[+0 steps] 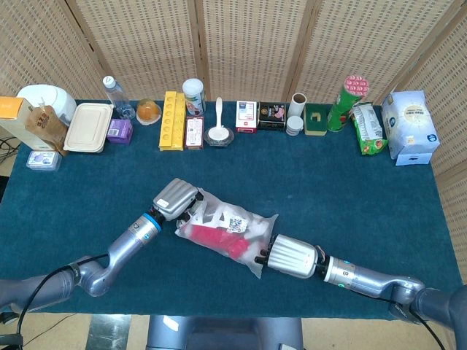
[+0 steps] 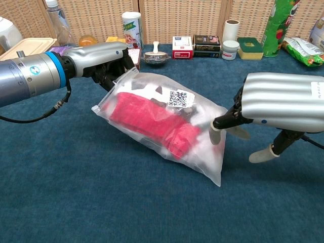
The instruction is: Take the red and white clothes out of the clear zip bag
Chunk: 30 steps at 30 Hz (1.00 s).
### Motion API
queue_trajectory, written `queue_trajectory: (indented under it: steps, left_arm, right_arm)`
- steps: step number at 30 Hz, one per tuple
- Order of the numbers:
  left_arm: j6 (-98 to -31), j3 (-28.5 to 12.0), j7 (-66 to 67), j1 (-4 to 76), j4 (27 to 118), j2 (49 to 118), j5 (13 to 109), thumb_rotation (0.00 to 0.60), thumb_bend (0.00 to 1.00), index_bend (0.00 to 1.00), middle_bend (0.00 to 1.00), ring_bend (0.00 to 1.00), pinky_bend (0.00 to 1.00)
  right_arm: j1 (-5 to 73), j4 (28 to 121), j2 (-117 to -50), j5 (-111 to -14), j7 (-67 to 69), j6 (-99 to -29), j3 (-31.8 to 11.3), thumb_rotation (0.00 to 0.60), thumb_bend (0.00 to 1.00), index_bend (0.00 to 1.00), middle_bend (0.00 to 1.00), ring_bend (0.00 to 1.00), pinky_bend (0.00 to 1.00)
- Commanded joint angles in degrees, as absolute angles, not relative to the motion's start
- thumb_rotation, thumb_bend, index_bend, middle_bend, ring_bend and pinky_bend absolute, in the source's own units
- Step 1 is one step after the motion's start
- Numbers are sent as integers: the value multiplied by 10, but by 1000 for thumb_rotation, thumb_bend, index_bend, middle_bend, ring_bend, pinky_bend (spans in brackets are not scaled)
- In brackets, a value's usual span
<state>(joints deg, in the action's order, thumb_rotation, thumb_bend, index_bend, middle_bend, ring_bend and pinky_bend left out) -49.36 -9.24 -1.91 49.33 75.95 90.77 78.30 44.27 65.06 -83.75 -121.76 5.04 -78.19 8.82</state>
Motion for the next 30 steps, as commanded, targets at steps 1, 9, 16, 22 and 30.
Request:
queue_trajectory:
  steps: [1, 9, 16, 22, 30]
  left_arm:
    - [-488, -95, -12, 496, 765, 906, 776, 600, 439, 834, 1000, 1000, 1000]
    - [-481, -100, 6, 502, 776, 903, 757, 600, 438, 834, 1000, 1000, 1000]
    - [-476, -101, 14, 505, 782, 901, 748, 600, 437, 834, 1000, 1000, 1000]
    - [-476, -102, 19, 506, 785, 900, 743, 600, 437, 834, 1000, 1000, 1000]
    - [-473, -100, 26, 507, 790, 898, 736, 600, 435, 834, 1000, 1000, 1000]
  right_arm:
    - [448, 615, -862, -1239, 27, -811, 82, 600, 37, 382, 713, 896, 898]
    - [455, 548, -899, -1258, 16, -853, 85, 600, 37, 382, 771, 974, 1000]
    - [455, 504, -931, -1263, 14, -867, 94, 600, 33, 384, 788, 993, 1000]
    - [460, 487, -950, -1262, 8, -871, 98, 600, 33, 390, 794, 1000, 1000]
    - [469, 470, -962, -1261, 0, -858, 113, 600, 40, 394, 797, 1000, 1000]
